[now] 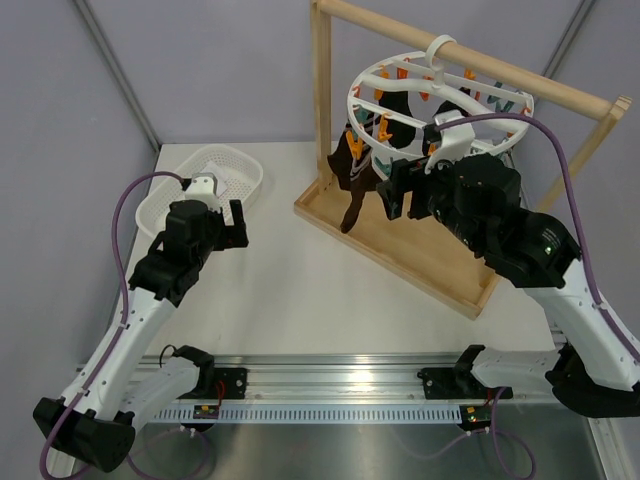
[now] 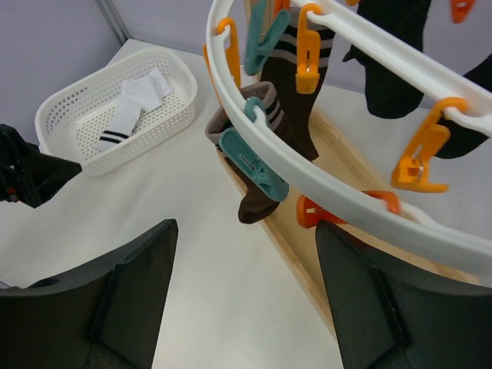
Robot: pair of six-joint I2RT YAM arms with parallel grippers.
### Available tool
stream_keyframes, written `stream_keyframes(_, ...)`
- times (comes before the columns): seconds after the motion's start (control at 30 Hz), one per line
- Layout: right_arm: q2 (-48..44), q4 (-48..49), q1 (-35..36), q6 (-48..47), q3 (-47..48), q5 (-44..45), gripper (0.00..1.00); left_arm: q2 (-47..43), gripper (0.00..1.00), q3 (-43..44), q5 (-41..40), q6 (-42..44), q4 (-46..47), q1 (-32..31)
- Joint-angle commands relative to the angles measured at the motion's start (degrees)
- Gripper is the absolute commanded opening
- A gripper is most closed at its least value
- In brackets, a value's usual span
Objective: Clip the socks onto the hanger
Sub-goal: Open the clamp at the hanger.
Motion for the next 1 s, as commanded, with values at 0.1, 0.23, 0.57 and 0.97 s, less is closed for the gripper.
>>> stream_keyframes(0.1, -4.6, -4.6, 0.0, 0.5, 0.5, 8.0, 0.8, 0.0, 0.99, -0.4, 0.1, 0.8, 2.2, 0.0)
stream_keyframes(0.23, -6.4, -5.7, 0.0, -1.3, -0.2, 12.2, 0.81, -0.1, 0.99, -0.2, 0.2, 0.8, 2.0, 0.0)
stream_keyframes(0.57, -8.2, 0.3, 0.0, -10.8, -2.8, 9.4, 0.77, -0.6, 0.99, 0.0, 1.8, 0.6, 1.9, 0.0)
stream_keyframes(0.97, -8.8, 6.8, -1.7, -16.3, -6.4, 3.6, 0.75, -0.5, 0.99, -0.1, 2.8, 0.4, 2.0, 0.0)
